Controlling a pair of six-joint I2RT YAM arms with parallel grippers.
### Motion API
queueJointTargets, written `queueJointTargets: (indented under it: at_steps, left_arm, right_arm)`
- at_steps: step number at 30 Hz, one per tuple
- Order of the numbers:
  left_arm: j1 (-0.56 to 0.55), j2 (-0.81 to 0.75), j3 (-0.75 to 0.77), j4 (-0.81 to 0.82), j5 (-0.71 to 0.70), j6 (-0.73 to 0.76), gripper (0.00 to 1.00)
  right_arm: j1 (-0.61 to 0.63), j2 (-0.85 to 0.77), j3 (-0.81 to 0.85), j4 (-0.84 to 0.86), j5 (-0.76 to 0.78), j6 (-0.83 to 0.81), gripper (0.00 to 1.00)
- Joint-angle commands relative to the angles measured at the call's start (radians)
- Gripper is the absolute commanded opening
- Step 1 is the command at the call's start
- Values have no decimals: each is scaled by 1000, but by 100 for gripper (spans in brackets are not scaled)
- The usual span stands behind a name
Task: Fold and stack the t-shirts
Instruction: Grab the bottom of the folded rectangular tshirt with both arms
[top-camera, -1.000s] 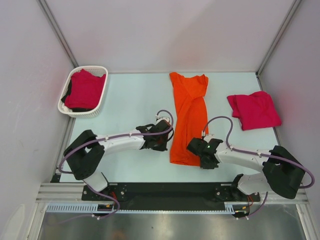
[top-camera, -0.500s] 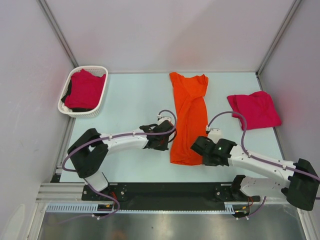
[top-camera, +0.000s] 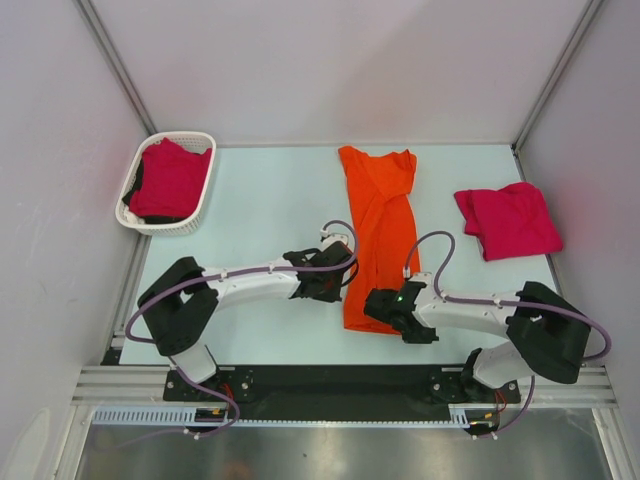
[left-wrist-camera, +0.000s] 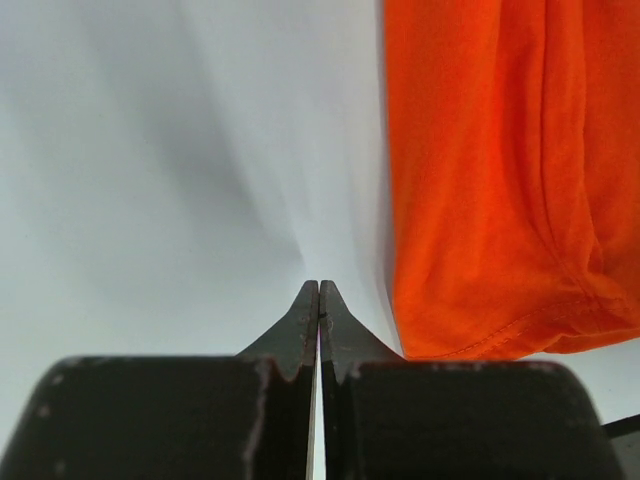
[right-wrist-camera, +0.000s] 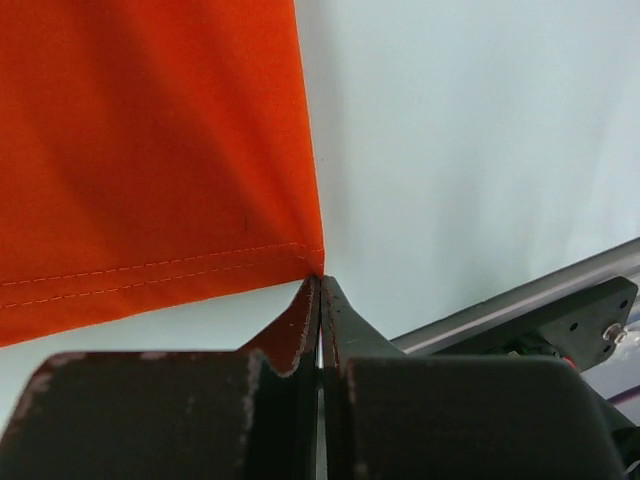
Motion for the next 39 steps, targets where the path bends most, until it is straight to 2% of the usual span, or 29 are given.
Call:
queueJointTargets:
  at_steps: [1, 5, 6, 7, 8, 14, 17, 18, 20, 21, 23, 24, 26, 29, 32, 36, 38, 39]
  left_arm:
    - [-4, -54, 13, 3, -16, 3, 0]
    - [-4, -59, 12, 1, -21, 6, 0]
    - [-4, -60, 9, 3, -22, 6, 0]
    - [-4, -60, 9, 3, -27, 8, 0]
    - [-4, -60, 9, 4, -27, 11, 0]
    - [-4, -54, 10, 9, -41, 15, 0]
    - [-4, -37, 26, 20, -32, 17, 9]
    - [-4, -28, 35, 23, -29, 17, 19]
    - [-4, -19, 42, 33, -10, 17, 44]
    - [-4, -13, 42, 36, -7, 11, 61]
    - [-4, -8, 41, 44, 7, 3, 76]
    - [-4, -10, 39, 50, 10, 0, 80]
    - [-4, -8, 33, 66, 22, -8, 81]
    - [-4, -8, 24, 92, 30, -12, 82]
    - [-4, 4, 33, 89, 10, -15, 82]
    - [1, 27, 76, 26, -74, -8, 82]
    - [13, 33, 111, -18, -119, -11, 83]
    - [19, 29, 119, -61, -169, -15, 83]
  right_arm:
    - [46, 26, 16, -73, 57, 92, 0]
    - [59, -37, 32, -84, 38, 75, 2]
    - [60, -58, 32, -84, 35, 72, 25]
    - [62, -84, 32, -88, 30, 76, 98]
    - [77, -139, 33, -98, 37, 85, 100]
    - [100, -324, 116, -196, 149, 139, 100]
    - [103, -370, 136, -153, 226, 86, 100]
    - [103, -376, 118, -83, 258, 47, 100]
    - [82, -359, 99, -14, 277, -37, 100]
    - [71, -344, 79, 82, 272, -77, 100]
    - [49, -313, 70, 210, 259, -157, 100]
    - [40, -280, 62, 256, 245, -180, 100]
    - [28, -246, 41, 388, 211, -232, 99]
    - [17, -192, 12, 543, 150, -306, 91]
    - [2, -142, 12, 625, 101, -358, 74]
    - [-26, -111, -1, 668, 47, -376, 73]
    - [-40, -111, -16, 683, 6, -375, 59]
    - [-43, -112, -21, 688, -2, -372, 58]
